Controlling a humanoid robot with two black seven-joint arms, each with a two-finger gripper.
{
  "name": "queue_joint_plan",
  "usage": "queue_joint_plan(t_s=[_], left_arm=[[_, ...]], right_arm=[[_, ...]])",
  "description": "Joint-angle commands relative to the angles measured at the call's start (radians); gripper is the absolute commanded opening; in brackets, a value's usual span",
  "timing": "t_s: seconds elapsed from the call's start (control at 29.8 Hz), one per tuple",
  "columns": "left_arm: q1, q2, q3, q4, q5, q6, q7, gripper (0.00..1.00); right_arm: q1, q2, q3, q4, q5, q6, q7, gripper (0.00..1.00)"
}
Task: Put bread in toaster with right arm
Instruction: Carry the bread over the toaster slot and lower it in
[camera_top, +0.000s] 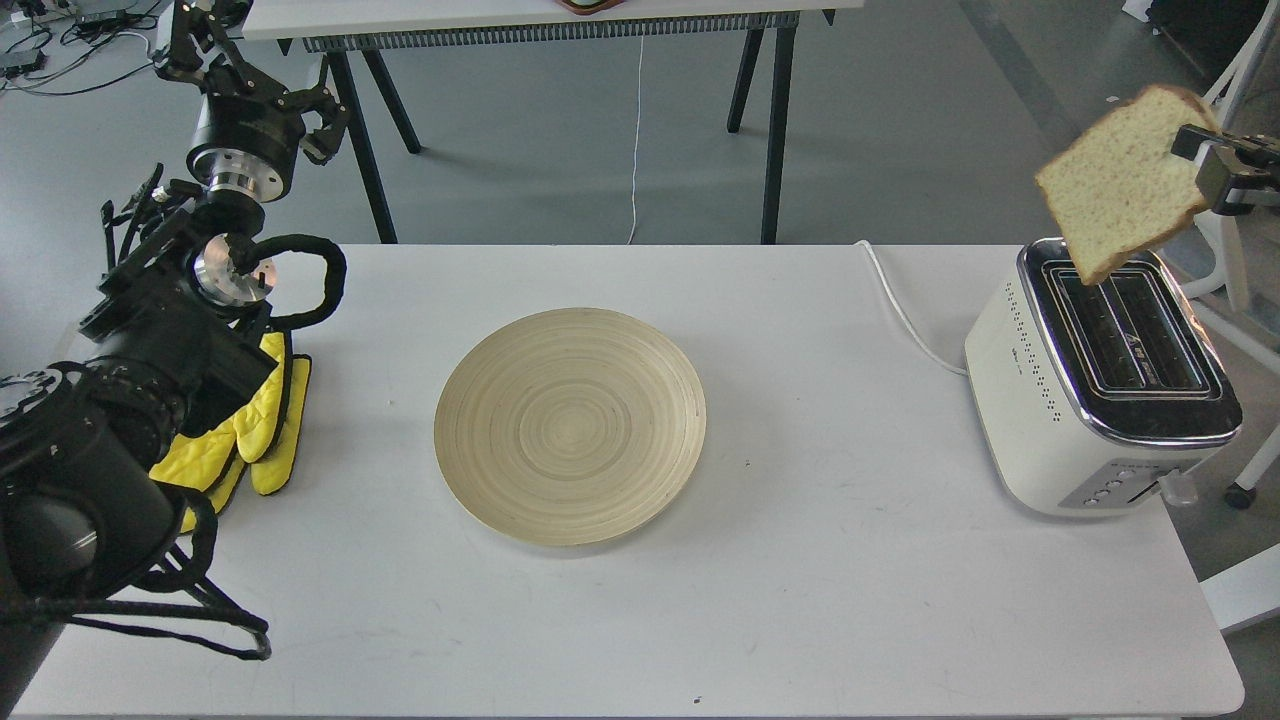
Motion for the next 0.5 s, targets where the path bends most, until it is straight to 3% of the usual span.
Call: queue_joint_plan(t_s=[0.0,0.47], left_arm=[[0.0,0.0,0.0,0.0,0.0,0.0,0.0,1.0],[0.0,-0.002,0.0,0.0,0.0,0.0,0.0,1.0]], right_arm=[[-0.008,-0.054,-0.01,0.001,0.002,0.044,-0.056,0.05],[-0.087,0.0,-0.021,0.0,0.048,0.042,-0.077,0.05]])
